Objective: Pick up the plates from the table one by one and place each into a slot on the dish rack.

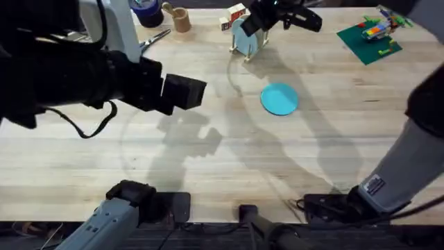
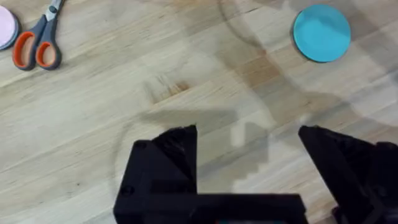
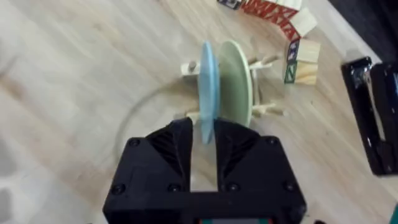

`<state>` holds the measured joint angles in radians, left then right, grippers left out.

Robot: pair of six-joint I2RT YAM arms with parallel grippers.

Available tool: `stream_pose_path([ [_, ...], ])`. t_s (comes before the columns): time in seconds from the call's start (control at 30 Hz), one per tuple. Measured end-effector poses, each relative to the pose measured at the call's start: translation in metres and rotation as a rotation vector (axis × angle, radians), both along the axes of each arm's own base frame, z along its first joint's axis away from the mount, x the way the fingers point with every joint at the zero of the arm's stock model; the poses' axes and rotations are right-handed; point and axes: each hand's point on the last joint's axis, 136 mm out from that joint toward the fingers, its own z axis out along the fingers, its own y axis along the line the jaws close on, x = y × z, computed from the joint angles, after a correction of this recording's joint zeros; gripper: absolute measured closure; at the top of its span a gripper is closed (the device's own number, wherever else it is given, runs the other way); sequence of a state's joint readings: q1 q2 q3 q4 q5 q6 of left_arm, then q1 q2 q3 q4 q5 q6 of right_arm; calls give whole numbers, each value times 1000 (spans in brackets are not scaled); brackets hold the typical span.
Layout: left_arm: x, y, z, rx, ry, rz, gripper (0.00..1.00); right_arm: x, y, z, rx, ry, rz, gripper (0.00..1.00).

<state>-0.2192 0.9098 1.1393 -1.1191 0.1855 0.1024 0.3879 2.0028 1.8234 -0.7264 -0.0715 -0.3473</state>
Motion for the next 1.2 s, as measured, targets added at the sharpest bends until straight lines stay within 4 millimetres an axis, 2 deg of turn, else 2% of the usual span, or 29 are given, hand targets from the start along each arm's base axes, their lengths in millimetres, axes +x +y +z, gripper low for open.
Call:
stream_pose_path([
  [0.27, 0, 0, 0, 0, 0, 0, 6, -34, -13, 87, 30, -52, -10, 585],
  [0.3, 0, 0, 0, 0, 0, 0, 6, -40, -16, 95, 31, -54, -11, 522],
  [0.43, 0, 0, 0, 0, 0, 0, 6, -68, -27, 112, 27, -27, -20, 61],
  [0.47, 0, 0, 0, 0, 0, 0, 6, -74, -29, 115, 23, -20, -20, 22],
  [0.67, 0, 0, 0, -2, 0, -1, 6, -108, -47, 135, 14, 2, -30, 7],
  [0.87, -1, -4, 1, -19, 4, -15, 6, -145, -94, 160, 20, 19, -133, 7],
  [1.03, -4, -10, 2, -50, 11, -41, 6, -177, -132, 159, 5, 115, -247, 6],
  [1.2, -3, -19, -2, -86, 47, -65, 6, -181, -150, 148, 20, 167, -321, 6],
])
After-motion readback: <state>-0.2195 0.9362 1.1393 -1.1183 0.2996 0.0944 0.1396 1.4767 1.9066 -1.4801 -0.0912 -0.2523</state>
